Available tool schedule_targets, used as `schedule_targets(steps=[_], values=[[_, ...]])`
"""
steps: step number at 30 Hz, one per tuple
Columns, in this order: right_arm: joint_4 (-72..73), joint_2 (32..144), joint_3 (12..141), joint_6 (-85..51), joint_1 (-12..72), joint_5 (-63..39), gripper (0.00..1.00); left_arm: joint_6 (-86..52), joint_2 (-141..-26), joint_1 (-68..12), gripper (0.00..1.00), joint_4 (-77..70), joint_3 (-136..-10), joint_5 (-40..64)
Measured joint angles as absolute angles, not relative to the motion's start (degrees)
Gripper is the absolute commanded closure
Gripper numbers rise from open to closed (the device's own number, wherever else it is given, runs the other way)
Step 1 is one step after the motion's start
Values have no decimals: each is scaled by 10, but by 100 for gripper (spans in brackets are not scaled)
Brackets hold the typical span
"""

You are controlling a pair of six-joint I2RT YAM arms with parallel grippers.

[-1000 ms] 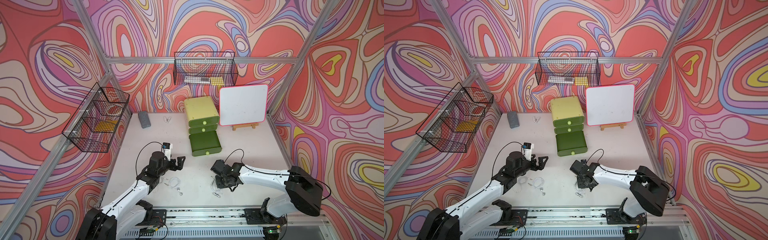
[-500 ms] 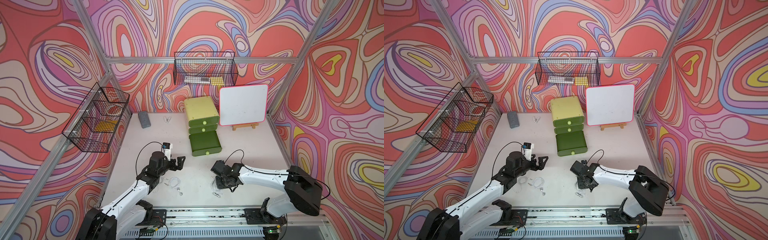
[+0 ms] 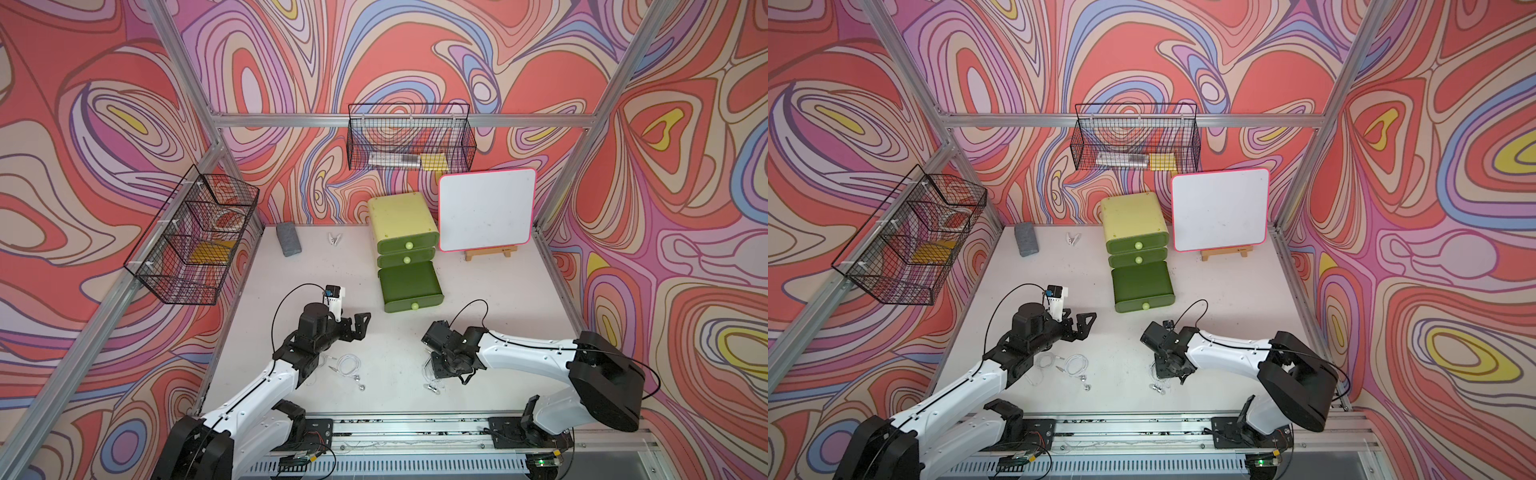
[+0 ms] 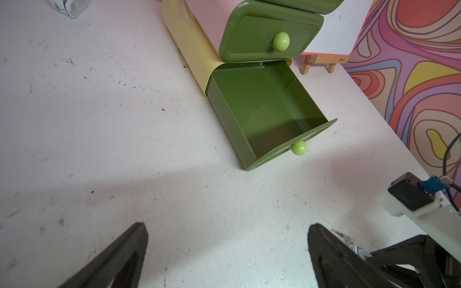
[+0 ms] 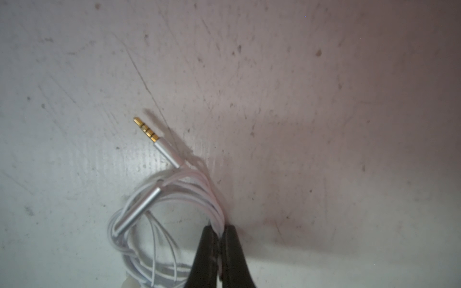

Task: Place the wired earphones into the drawer by color
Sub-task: Pick up the wired earphones from the center of the board.

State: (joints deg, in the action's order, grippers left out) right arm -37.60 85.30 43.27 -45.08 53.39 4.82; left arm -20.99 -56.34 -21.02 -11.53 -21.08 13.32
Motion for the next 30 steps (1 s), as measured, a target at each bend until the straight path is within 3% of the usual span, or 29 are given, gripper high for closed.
schedule_targets(steps=[12, 30], values=[[-402, 834, 439, -450, 534, 54, 100, -210, -563, -210, 1, -115, -211, 133], [-498, 787, 595, -393, 534, 156, 100, -210, -547, -210, 1, -115, -211, 132]])
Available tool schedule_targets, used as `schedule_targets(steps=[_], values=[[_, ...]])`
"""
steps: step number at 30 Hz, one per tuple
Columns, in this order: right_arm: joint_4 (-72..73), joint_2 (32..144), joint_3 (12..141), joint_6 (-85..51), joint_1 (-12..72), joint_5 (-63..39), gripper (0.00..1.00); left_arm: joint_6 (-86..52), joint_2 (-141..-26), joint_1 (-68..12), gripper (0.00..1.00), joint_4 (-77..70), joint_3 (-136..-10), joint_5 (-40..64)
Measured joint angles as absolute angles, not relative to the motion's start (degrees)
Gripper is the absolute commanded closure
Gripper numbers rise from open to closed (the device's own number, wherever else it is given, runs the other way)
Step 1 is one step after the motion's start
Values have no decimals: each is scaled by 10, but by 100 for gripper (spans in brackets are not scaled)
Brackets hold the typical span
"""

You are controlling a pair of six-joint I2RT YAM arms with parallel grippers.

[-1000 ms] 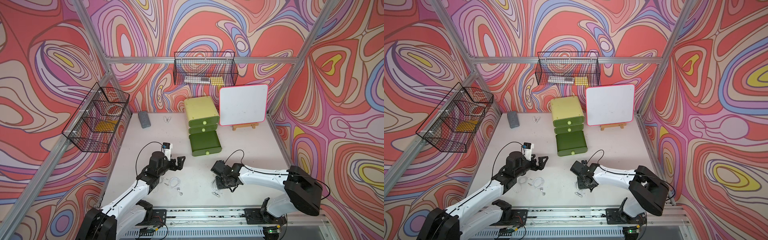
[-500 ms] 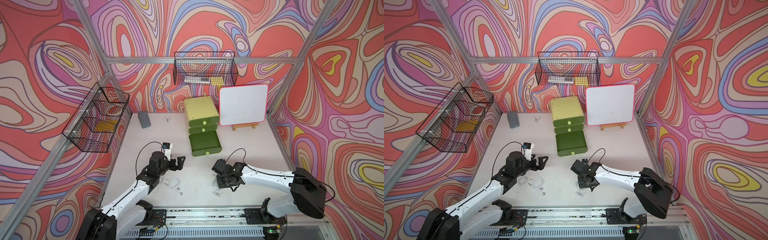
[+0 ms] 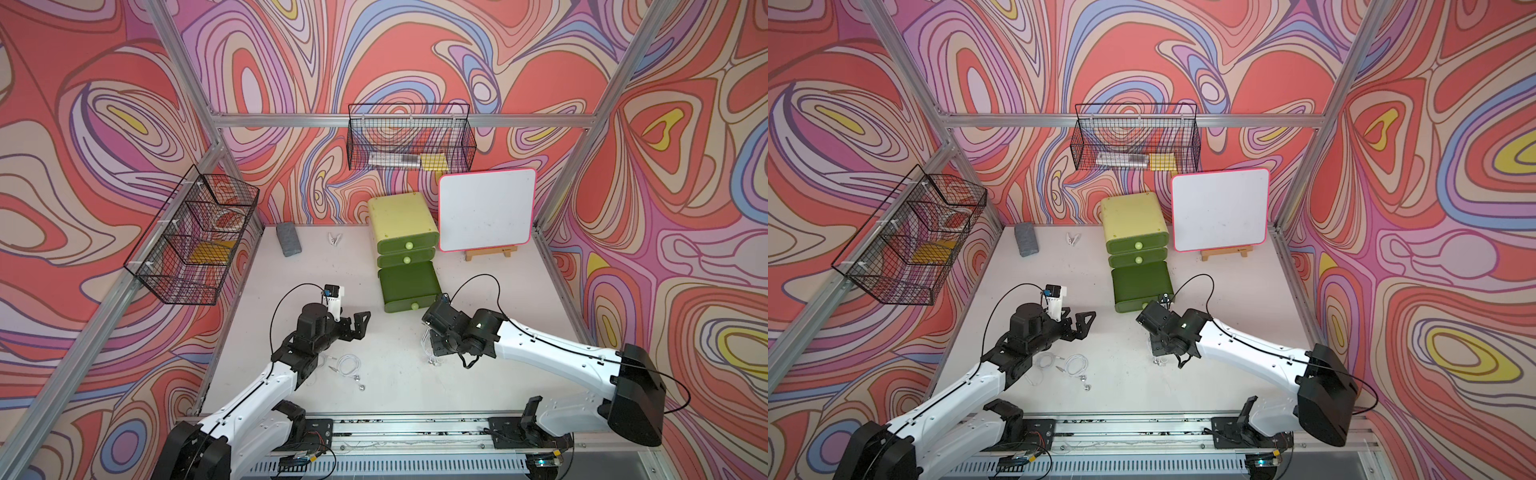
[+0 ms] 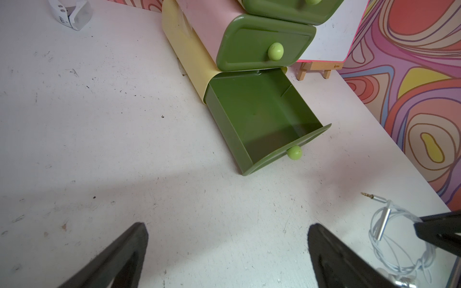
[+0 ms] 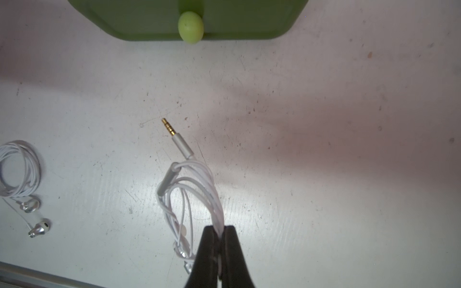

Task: Place the wired earphones into the drawer by color
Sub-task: Pick up the wired earphones from the center of the board, then place the wired earphones in the drawer.

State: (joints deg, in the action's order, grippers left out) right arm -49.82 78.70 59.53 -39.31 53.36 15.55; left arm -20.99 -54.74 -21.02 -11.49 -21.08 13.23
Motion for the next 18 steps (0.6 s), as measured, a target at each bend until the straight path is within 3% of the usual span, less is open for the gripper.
schedule_targets(steps=[18], values=[[-423, 862, 718, -241, 420, 206, 100, -210, -536, -210, 1, -115, -211, 129]])
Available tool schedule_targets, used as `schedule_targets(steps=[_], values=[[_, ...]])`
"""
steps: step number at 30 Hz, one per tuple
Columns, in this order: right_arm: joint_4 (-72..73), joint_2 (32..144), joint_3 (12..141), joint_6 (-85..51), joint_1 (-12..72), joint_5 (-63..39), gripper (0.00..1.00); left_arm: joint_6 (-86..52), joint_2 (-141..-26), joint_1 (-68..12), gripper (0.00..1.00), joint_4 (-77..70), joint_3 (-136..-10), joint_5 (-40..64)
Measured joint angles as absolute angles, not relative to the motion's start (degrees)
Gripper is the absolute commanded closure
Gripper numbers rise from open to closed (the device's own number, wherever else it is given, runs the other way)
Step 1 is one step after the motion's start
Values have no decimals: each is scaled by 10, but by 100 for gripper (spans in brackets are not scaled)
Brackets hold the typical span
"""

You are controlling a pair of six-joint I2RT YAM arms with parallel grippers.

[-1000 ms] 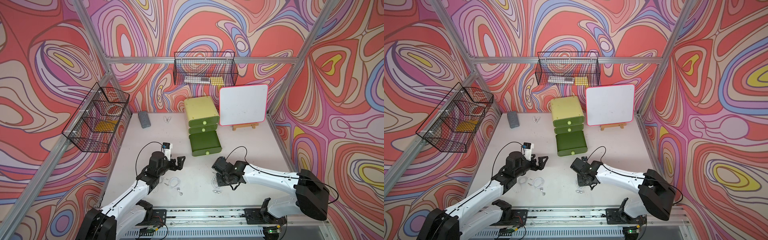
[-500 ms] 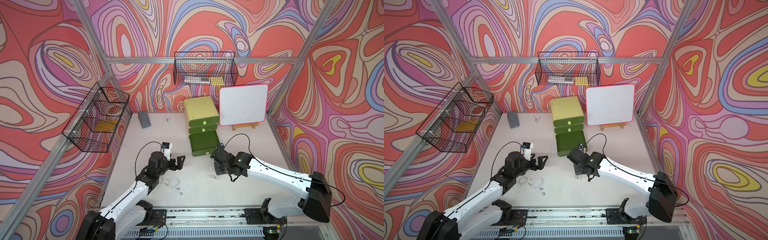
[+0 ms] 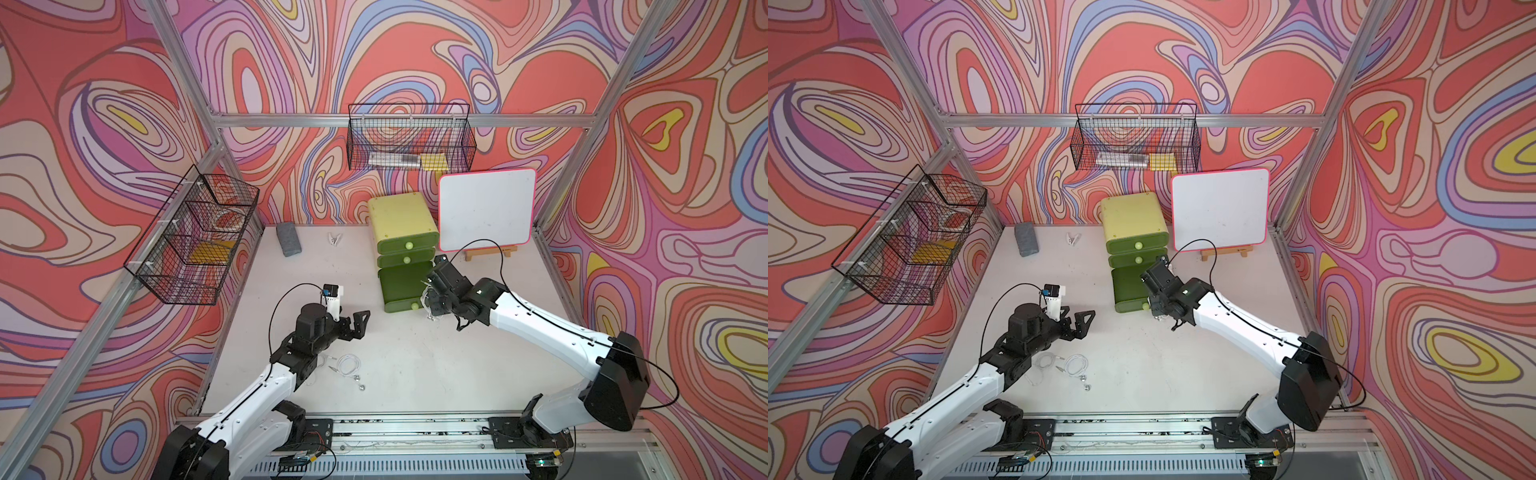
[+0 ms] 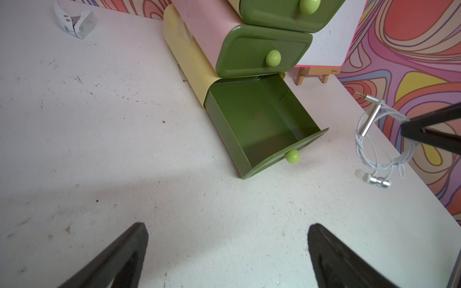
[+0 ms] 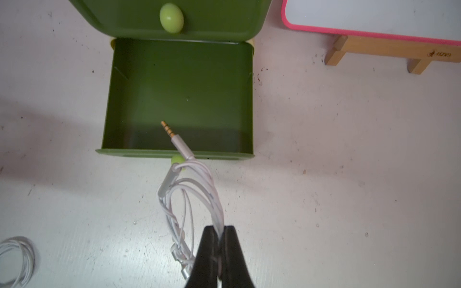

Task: Place the wired earphones into the drawer by color
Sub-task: Place the wired earphones in the drawer.

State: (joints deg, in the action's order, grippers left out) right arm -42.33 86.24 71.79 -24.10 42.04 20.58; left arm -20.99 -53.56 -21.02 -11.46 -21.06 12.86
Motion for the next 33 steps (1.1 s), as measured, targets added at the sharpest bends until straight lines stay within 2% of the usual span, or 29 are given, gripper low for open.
schedule_targets(steps=[17, 33], values=[[-286, 1002, 819, -134, 382, 175, 100, -210, -522, -210, 1, -112, -210, 124], [-226, 1086, 830, -86, 382, 164, 100, -209, -522, -210, 1, -111, -210, 123]])
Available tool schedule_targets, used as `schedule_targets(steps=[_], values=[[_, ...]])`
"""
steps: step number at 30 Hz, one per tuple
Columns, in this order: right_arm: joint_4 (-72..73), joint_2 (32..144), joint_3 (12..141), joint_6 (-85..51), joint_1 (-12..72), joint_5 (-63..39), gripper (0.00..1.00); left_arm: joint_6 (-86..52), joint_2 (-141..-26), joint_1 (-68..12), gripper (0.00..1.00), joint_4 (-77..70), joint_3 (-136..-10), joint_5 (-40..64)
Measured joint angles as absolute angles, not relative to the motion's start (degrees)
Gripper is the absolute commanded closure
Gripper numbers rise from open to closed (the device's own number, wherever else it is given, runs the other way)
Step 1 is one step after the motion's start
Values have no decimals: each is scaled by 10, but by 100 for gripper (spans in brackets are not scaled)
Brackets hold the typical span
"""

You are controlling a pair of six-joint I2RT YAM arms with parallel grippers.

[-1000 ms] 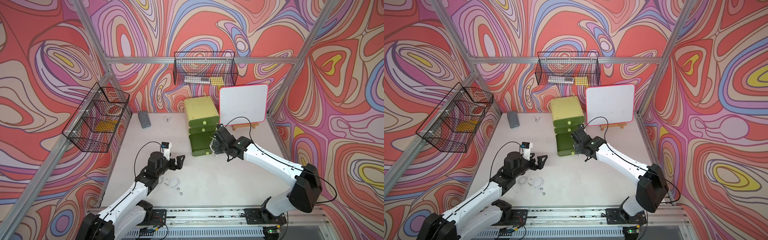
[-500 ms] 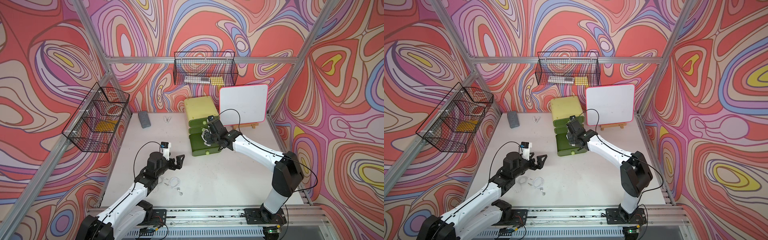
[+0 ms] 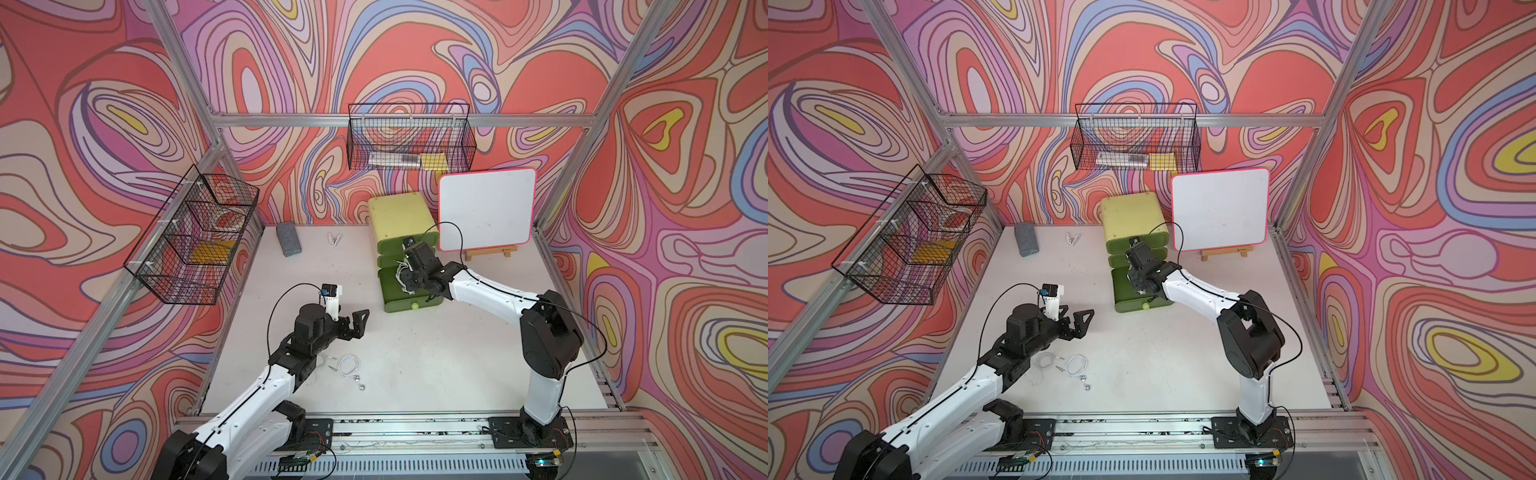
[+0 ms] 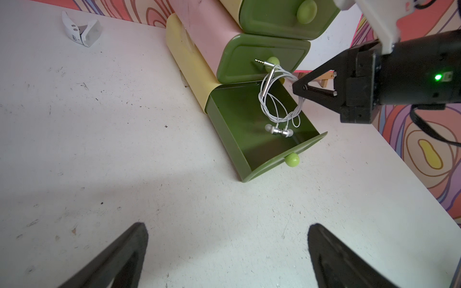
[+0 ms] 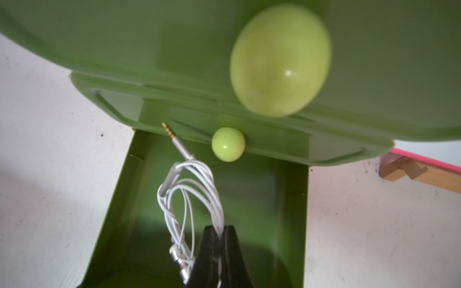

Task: Place the wired earphones into the drawer by color
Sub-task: Place the wired earphones in the drawer.

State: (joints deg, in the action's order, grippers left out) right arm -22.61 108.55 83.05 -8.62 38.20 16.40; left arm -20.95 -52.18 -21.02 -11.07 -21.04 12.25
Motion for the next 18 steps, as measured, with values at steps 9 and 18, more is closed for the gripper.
schedule_targets(steps=[9, 18], values=[[-210, 1107, 825, -91, 382, 154, 100, -209, -522, -210, 1, -111, -210, 123], [-204, 1115, 810, -102, 382, 151, 100, -210, -522, -210, 1, -111, -210, 123]])
